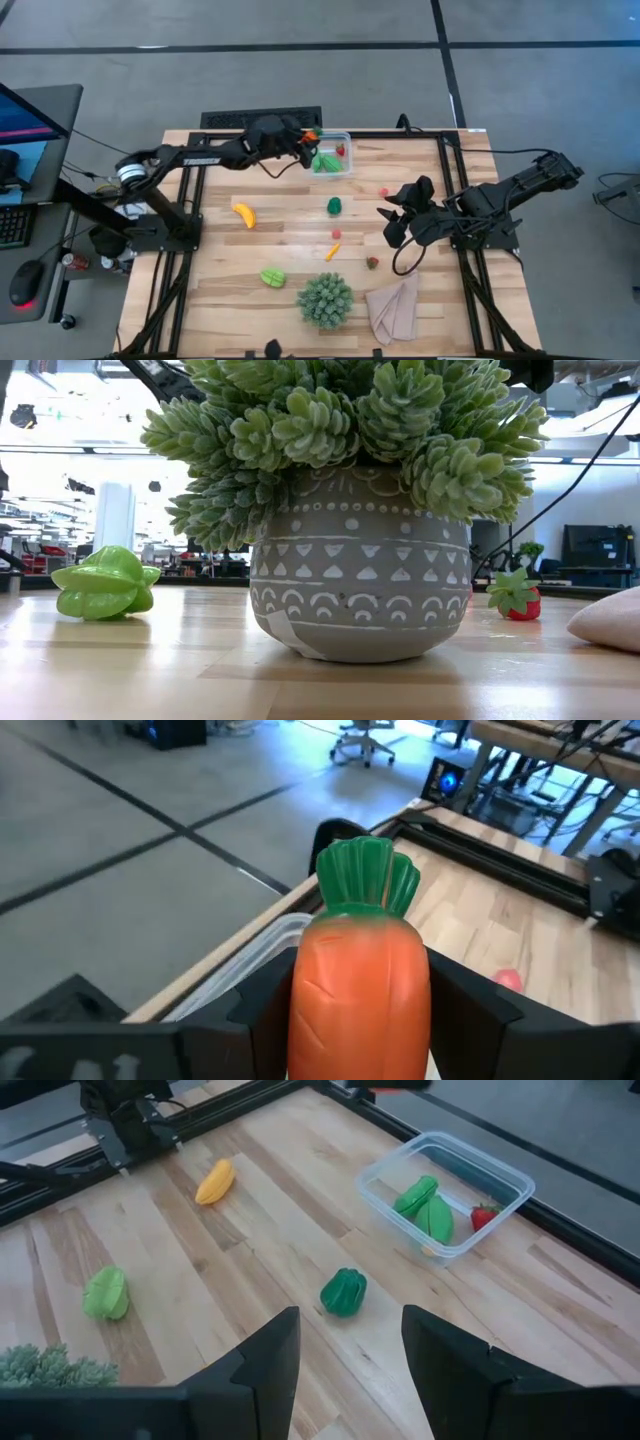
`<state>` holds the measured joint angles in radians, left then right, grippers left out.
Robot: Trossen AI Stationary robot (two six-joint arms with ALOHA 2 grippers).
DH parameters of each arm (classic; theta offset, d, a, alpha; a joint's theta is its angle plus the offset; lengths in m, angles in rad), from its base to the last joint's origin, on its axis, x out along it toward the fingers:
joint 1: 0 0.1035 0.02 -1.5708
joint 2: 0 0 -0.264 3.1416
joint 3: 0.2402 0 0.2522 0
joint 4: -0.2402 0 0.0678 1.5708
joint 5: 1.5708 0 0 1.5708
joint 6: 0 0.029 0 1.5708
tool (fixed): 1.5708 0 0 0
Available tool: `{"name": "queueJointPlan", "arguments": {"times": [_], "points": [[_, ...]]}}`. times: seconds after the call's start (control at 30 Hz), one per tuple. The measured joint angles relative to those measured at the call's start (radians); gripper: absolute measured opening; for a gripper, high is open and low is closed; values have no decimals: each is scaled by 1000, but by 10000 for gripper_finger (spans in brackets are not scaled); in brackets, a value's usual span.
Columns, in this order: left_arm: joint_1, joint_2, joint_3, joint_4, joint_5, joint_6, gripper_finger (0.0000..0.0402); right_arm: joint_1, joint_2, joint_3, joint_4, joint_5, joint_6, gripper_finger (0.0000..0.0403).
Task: Pick and placing Produce into tupperware
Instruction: Put the carrot into the transparent bin
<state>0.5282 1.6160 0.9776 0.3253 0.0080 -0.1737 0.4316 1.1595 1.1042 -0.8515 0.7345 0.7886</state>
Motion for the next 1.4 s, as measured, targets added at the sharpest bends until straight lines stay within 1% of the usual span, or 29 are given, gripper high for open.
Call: {"name": "queueJointPlan", "arguments": {"times": [0.13, 0.37, 0.53, 0.63, 0.93, 1.07, 1.4], "points": [[16, 92, 76, -39, 59, -19, 174, 0, 0, 0, 3, 0, 3, 169], [37, 256, 267, -251, 167, -47, 174, 7, 8, 0, 0, 2, 17, 169], [37, 332, 395, -373, 180, -48, 174, 13, 8, 0, -3, 2, 24, 169], [37, 353, 441, -430, 186, -47, 174, 18, 8, 0, -4, 2, 25, 169], [49, 351, 451, -484, 195, -63, 174, 26, 8, 0, -2, 7, 26, 169], [50, 351, 451, -524, 171, -57, 174, 26, 8, 0, -1, 7, 26, 169], [50, 351, 451, -599, 140, -65, 194, 26, 8, 0, -1, 7, 39, 169]]}}
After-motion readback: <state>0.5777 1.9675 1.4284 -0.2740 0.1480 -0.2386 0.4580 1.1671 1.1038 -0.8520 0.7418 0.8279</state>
